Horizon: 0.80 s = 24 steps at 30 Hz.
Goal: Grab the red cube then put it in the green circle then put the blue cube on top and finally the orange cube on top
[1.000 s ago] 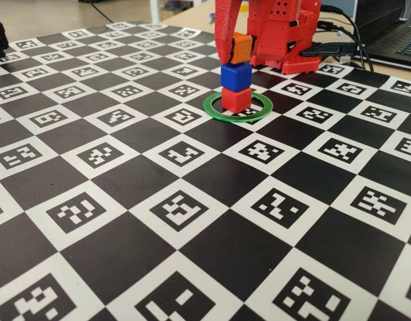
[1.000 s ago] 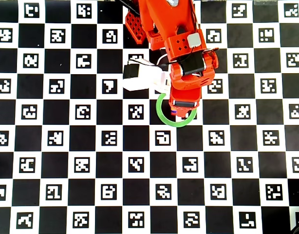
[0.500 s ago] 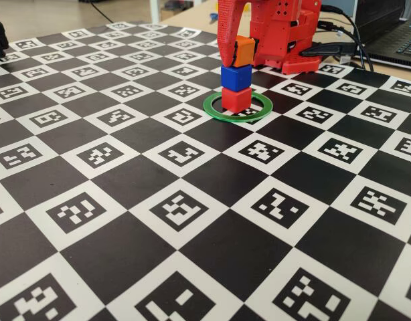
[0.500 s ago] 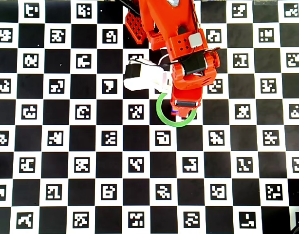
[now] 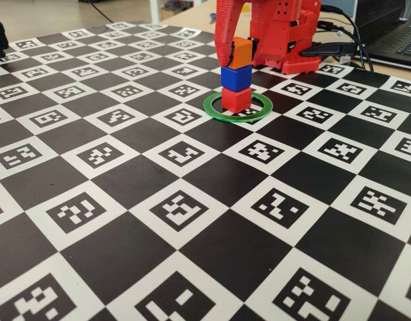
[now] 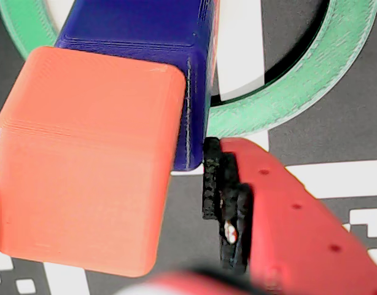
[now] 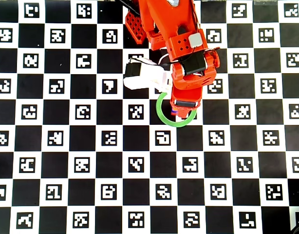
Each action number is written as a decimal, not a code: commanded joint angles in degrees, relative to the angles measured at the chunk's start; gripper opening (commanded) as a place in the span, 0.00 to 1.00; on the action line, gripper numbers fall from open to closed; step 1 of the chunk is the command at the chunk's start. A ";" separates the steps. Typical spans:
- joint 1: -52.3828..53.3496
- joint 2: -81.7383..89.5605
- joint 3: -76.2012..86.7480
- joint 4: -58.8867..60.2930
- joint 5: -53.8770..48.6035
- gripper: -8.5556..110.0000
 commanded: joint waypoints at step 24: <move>-2.55 8.17 -2.02 6.42 1.32 0.53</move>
